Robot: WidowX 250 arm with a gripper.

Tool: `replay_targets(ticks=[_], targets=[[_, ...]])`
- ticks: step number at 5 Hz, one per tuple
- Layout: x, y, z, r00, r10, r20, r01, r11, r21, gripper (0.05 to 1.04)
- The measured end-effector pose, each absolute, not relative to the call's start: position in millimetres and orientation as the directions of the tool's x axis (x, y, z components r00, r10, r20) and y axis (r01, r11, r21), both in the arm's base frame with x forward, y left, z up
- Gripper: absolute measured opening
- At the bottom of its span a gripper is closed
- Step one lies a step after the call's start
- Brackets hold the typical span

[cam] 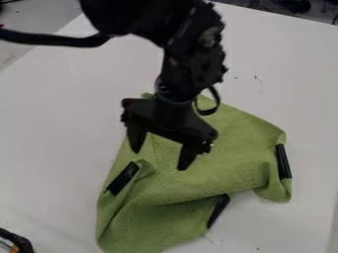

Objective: Unfold the cloth from left to bottom left

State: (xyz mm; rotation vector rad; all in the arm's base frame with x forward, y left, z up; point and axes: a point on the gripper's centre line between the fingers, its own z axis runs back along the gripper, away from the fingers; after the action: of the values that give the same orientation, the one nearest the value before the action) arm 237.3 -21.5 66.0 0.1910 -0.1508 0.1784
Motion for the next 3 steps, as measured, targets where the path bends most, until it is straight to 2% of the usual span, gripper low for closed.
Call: replay_targets(ticks=[3], targets=[[231.5,3.6,40.4,0.973,0.186,0.138,-0.205,0.968,0.142,1.001]])
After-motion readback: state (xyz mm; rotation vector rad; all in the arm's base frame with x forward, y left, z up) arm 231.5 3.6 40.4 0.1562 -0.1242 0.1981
